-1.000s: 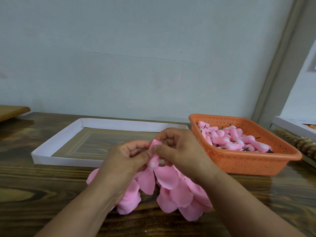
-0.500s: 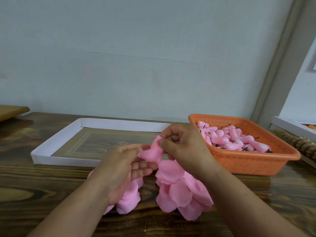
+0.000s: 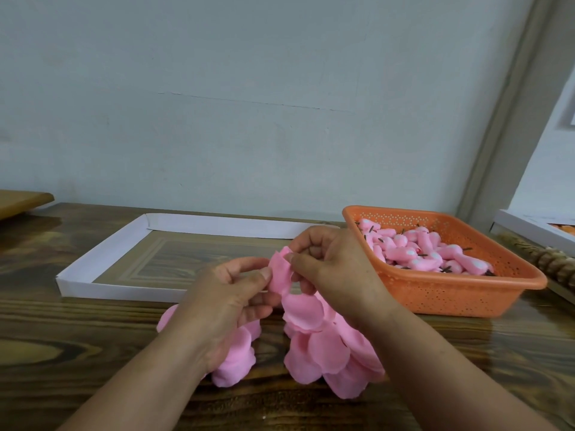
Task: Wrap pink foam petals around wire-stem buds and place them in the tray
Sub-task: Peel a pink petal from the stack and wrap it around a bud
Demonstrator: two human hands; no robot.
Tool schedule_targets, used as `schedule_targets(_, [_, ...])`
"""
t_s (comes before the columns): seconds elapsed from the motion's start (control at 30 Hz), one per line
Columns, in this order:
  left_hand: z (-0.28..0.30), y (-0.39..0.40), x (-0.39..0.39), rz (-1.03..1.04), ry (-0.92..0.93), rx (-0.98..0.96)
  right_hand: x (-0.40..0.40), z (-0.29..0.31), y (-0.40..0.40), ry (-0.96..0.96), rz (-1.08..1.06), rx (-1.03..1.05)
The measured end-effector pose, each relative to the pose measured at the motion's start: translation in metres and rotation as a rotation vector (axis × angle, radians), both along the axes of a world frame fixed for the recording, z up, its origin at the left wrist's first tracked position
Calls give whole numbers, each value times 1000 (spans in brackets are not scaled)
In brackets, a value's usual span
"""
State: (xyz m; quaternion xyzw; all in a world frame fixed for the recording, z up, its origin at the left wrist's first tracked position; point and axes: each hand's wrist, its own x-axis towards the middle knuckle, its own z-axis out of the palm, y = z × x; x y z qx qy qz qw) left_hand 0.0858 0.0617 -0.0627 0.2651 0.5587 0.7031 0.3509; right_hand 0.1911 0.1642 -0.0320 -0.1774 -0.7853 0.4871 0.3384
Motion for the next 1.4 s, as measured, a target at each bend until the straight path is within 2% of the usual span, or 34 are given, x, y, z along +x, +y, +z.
schedule_targets(0.17, [-7, 2, 2, 132, 268, -31, -1, -2, -3, 25, -28, -99])
schedule_targets(0.27, [-7, 1, 4, 125, 327, -13, -3, -2, -3, 29, -53, -105])
schedule_targets(0.47, [-3, -2, 10, -7, 285, 60, -2, -2, 0, 49, -92, -126])
schedule_targets(0.9, [-5, -1, 9, 81, 326, 37, 0, -1, -1, 10, -11, -142])
schedule_targets(1.03, [-5, -2, 8, 14, 297, 26, 2, 1, 1, -16, 34, -154])
schedule_targets(1.2, [-4, -2, 6, -113, 123, 11, 2, 2, 4, -61, 105, -164])
schedule_targets(1.4, [-5, -3, 1, -140, 182, 8, 6, 6, 2, -104, 146, -73])
